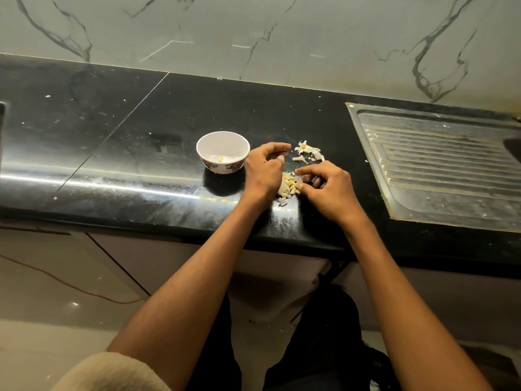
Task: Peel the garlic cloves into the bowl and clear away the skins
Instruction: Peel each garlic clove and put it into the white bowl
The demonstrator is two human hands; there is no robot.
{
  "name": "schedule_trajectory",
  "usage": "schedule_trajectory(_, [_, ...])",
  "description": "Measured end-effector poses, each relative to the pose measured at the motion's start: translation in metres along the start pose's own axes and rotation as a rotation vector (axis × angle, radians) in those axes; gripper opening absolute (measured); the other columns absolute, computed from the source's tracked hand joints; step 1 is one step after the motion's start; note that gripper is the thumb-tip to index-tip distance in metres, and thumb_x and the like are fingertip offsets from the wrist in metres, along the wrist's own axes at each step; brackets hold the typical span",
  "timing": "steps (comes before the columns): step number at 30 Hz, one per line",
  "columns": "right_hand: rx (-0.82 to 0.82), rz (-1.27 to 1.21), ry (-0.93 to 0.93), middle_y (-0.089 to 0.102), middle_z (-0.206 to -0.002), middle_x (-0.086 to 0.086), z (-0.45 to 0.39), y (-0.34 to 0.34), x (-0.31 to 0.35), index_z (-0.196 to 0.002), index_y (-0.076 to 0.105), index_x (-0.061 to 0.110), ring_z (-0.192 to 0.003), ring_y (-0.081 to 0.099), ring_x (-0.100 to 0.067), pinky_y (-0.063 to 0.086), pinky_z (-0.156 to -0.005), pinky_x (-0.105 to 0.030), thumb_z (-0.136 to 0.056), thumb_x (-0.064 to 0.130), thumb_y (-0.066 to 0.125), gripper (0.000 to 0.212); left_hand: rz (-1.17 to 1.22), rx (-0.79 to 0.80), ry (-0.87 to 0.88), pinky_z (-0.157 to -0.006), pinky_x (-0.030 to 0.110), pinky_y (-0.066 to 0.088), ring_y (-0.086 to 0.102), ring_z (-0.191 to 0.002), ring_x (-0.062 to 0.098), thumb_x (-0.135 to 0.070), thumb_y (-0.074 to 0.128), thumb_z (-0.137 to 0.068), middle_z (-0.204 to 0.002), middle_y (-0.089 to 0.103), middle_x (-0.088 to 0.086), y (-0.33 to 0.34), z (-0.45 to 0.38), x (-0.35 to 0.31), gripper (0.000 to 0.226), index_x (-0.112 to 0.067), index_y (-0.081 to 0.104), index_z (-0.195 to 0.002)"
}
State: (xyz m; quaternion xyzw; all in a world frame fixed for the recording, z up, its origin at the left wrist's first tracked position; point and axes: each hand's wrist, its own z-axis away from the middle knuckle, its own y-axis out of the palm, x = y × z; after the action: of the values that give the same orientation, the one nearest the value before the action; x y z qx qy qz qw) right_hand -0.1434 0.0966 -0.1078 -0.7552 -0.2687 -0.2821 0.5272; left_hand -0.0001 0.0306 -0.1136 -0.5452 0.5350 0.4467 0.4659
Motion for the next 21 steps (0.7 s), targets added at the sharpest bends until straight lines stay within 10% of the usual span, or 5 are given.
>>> schedule_trajectory(13, [-0.026,-0.135,0.098,0.074,-0.082,0.002,-0.0014,-0.0019,-0.0004,-0.091,0.080,0.021,-0.076,0.068,-0.021,0.059,-0.077,-0.031,-0.083,0.005,0.083,0.017,0.020,0.026,-0.010,-0.095,0.033,0.059,0.071,-0.101,0.010,0.002,0.065,-0.089,-0.105,0.077,0.001,-0.0023,0.0058,-0.0037,0.027,-0.011,0.077,-0.110])
schedule_trajectory(21, [-0.033,-0.131,0.087,0.076,-0.087,0.001,-0.0024,-0.0033,0.0012,-0.097,0.081,0.019,-0.080,0.071,-0.006,0.057,-0.078,-0.016,-0.085,0.003,0.081,0.019,0.067,0.032,0.012,-0.090,0.028,0.060,0.073,-0.094,0.011,0.008,0.066,-0.085,-0.104,0.078,0.007,-0.0022,0.0090,-0.0070,0.030,-0.006,0.077,-0.109])
